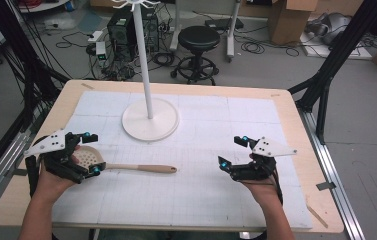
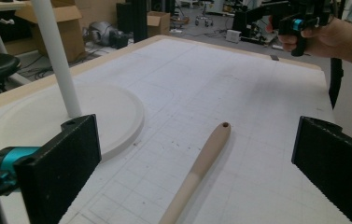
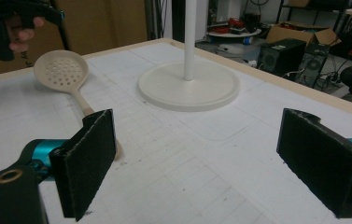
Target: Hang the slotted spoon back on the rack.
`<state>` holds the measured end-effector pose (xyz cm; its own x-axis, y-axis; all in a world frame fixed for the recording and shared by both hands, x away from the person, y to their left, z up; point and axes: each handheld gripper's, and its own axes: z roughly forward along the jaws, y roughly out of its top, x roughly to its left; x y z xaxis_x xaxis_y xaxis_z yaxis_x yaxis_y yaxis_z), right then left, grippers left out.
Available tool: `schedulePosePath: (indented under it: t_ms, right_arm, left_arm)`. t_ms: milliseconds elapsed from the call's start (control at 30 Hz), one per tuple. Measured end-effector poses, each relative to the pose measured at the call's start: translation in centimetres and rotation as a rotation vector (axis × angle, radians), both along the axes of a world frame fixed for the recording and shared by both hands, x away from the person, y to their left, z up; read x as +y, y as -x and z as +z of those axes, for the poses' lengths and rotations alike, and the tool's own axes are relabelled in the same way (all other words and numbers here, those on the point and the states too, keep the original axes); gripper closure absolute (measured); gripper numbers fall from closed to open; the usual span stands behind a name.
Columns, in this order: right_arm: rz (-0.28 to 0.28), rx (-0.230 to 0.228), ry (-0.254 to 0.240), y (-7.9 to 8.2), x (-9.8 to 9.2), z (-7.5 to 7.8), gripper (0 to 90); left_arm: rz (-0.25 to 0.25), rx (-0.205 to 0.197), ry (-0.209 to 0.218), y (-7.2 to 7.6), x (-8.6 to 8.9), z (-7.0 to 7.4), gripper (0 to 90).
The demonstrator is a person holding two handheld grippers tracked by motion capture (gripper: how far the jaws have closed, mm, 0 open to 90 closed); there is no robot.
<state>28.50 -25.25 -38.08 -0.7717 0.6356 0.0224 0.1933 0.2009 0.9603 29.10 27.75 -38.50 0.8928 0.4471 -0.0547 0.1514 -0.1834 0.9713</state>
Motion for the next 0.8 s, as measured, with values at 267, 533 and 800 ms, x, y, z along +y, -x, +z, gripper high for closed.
schedulePosePath:
  t_ms: [267,533,800]
  right_arm:
    - [0.0,0.001,-0.001,0.0,-0.1,0.0,11.3]
    - [0.003,0.005,0.005,-0.4,0.1,-0.2,11.4]
    - [-0.003,0.012,0.001,-0.5,-0.1,-0.4,11.3]
  left_arm:
    - [-0.02,-0.002,-0.029,0.0,-1.0,0.6,1.8]
    - [-0.054,0.036,-0.173,-1.2,-4.4,0.8,1.8]
    - [-0.114,0.087,-0.375,-3.0,-7.9,0.6,1.8]
